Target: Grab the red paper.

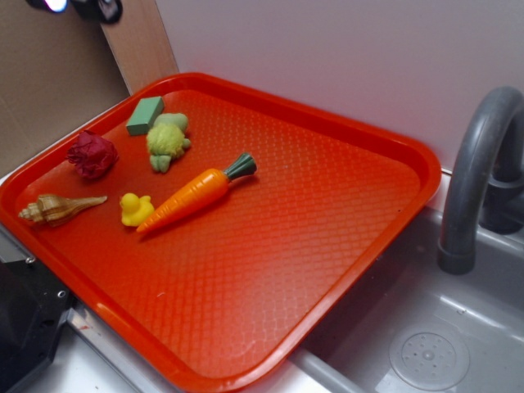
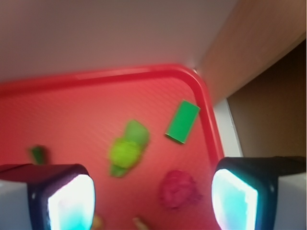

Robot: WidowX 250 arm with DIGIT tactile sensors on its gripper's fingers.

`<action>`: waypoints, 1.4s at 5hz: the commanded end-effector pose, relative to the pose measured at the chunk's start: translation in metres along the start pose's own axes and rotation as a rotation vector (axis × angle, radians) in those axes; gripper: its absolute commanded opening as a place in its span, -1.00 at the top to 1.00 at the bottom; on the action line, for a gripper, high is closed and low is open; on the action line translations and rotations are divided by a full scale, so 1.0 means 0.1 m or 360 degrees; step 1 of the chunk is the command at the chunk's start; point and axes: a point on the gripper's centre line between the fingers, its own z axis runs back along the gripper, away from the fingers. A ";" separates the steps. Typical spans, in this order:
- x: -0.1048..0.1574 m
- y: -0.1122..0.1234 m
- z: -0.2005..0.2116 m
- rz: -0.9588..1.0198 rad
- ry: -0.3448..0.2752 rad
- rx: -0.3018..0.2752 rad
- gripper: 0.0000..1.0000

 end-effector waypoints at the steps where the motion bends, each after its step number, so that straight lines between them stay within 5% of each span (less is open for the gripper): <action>1: -0.22 0.24 -0.43 -0.0111 0.0238 0.0118 -1.00; 4: -0.40 0.39 -1.03 -0.0157 0.0377 0.0278 -1.00; 6: -0.48 0.42 -1.20 -0.0216 0.0719 0.0295 -1.00; 7: -0.51 0.42 -1.19 -0.0213 0.0783 0.0280 1.00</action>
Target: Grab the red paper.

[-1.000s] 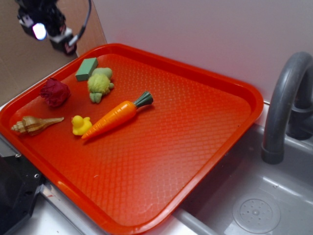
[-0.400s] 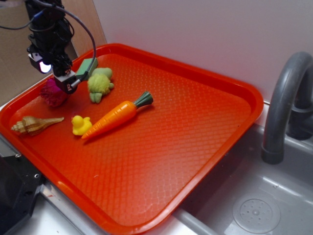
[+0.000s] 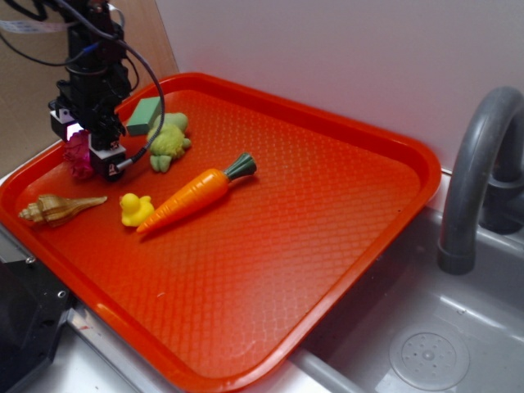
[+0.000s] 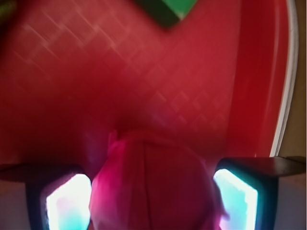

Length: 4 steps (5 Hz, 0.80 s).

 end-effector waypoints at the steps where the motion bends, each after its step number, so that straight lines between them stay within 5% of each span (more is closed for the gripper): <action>1: -0.10 0.07 0.34 0.0020 -0.0072 -0.0035 1.00; 2: -0.20 -0.08 0.70 -0.0013 -0.0233 -0.0048 1.00; 3: -0.37 -0.37 1.25 -0.0095 -0.0396 -0.0198 1.00; 4: -0.51 -0.75 1.57 -0.0127 -0.0418 -0.0275 1.00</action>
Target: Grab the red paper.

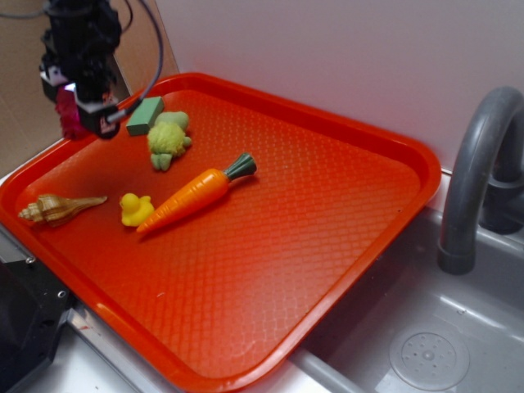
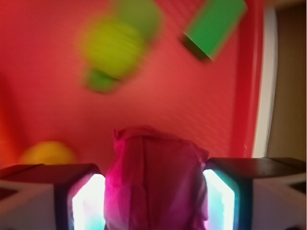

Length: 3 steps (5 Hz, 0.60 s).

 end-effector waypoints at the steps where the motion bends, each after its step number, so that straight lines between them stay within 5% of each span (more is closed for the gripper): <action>1: -0.08 -0.76 0.79 -0.0008 -0.0229 -0.0136 1.00; 3: 0.06 -0.58 1.33 0.0263 -0.0470 -0.0255 1.00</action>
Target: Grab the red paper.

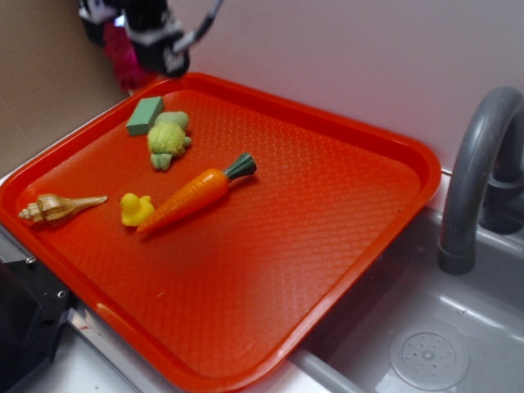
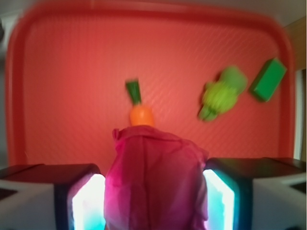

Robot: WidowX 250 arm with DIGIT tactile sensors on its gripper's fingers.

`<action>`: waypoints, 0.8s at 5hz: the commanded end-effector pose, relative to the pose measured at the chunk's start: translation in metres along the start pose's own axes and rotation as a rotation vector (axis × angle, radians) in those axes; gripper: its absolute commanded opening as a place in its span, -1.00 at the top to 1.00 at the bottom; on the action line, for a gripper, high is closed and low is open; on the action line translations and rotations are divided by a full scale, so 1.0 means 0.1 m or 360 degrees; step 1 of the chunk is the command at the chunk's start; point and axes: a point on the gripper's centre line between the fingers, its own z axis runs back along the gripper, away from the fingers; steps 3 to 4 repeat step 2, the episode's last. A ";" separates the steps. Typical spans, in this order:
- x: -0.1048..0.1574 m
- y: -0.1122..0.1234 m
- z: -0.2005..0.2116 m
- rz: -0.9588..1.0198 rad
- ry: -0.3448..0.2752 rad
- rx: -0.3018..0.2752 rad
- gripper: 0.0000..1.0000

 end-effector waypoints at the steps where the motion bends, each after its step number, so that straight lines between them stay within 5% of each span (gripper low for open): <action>1: 0.07 0.41 0.55 0.0207 -0.0296 -0.0052 1.00; 4: 0.09 0.44 0.52 0.0084 -0.0274 -0.0091 1.00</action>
